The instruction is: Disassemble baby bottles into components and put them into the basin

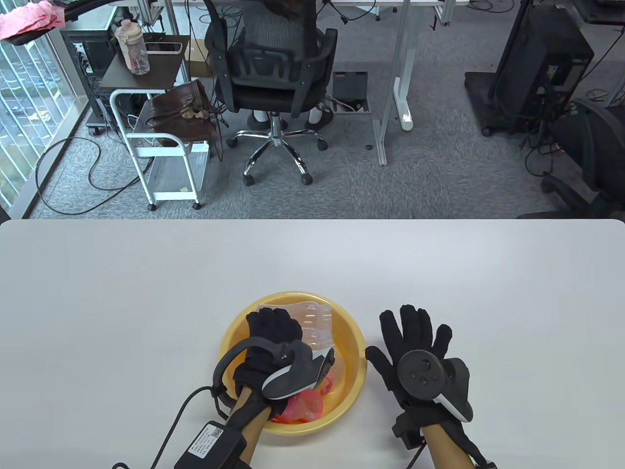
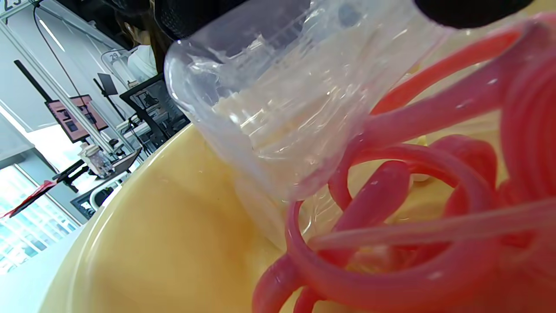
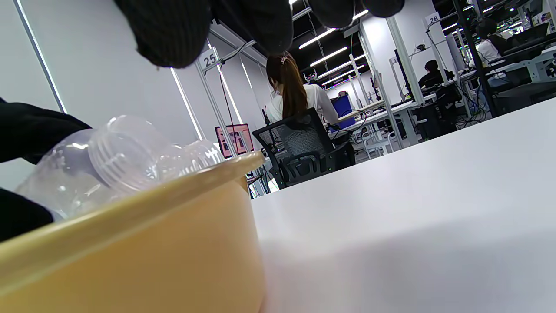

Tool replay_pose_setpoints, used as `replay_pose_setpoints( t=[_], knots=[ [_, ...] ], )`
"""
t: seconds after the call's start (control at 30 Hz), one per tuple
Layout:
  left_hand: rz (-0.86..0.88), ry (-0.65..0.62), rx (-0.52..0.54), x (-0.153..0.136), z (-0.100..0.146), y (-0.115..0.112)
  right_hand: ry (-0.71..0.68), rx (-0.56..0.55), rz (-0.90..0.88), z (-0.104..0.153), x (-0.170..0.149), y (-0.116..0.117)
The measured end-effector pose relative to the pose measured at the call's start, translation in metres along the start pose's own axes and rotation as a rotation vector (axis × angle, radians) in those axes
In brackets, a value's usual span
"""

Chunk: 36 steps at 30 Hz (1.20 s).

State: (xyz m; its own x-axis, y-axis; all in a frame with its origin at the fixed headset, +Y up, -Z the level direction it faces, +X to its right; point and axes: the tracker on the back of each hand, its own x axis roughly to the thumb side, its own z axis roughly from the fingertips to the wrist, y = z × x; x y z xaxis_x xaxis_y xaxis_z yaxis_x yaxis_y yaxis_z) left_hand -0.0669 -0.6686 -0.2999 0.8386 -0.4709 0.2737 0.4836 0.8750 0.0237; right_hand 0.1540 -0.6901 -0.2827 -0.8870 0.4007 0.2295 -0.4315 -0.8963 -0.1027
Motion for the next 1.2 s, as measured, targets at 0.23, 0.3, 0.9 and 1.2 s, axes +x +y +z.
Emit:
replay_pose_setpoints(
  t=[0.23, 0.3, 0.9, 1.2],
  knots=[
    [-0.043, 0.001, -0.007, 0.005, 0.000, -0.002, -0.012, 0.004, 0.024, 0.001, 0.002, 0.002],
    [-0.031, 0.000, -0.016, 0.004, 0.000, -0.002, -0.010, 0.006, 0.033, 0.002, 0.002, 0.003],
    [0.023, -0.048, 0.135, -0.033, 0.023, 0.010, -0.039, -0.004, 0.078, 0.003, 0.007, 0.004],
    [0.116, 0.012, 0.212, -0.078, 0.045, -0.005, -0.126, -0.003, 0.128, 0.004, 0.020, 0.007]
  ],
)
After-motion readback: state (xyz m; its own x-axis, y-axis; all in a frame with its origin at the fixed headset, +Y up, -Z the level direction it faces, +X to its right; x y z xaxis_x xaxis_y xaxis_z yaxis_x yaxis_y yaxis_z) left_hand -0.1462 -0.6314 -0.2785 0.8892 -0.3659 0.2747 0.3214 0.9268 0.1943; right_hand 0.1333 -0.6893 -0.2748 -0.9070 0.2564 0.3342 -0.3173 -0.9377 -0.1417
